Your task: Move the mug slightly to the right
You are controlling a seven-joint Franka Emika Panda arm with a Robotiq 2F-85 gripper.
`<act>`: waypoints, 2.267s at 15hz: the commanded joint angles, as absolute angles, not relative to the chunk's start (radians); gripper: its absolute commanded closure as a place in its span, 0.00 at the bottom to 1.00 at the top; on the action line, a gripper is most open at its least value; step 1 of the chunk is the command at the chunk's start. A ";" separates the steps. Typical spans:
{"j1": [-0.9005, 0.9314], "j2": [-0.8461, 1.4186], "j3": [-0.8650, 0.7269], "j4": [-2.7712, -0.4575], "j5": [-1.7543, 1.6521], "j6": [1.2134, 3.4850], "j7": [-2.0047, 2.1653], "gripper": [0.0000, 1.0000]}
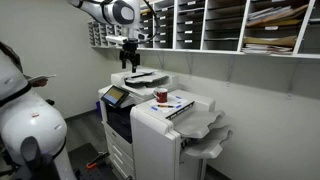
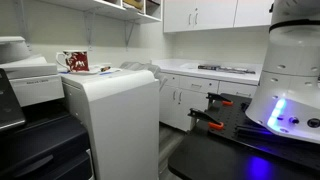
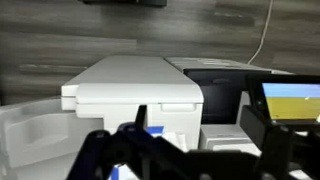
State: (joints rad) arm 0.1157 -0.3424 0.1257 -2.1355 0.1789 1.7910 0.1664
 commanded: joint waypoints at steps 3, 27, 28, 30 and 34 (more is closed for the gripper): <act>0.110 -0.342 0.130 -2.133 0.180 1.789 0.165 0.00; 0.195 0.563 -0.020 -1.476 0.025 2.126 0.768 0.00; 0.196 0.586 -0.022 -1.451 0.035 2.113 0.760 0.04; 0.203 0.622 -0.029 -1.407 0.035 2.094 0.757 0.28; 0.211 0.668 -0.033 -1.352 0.035 2.063 0.746 0.54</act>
State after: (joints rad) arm 0.1940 0.6321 -0.0148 -1.4197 0.0412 2.1241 0.7338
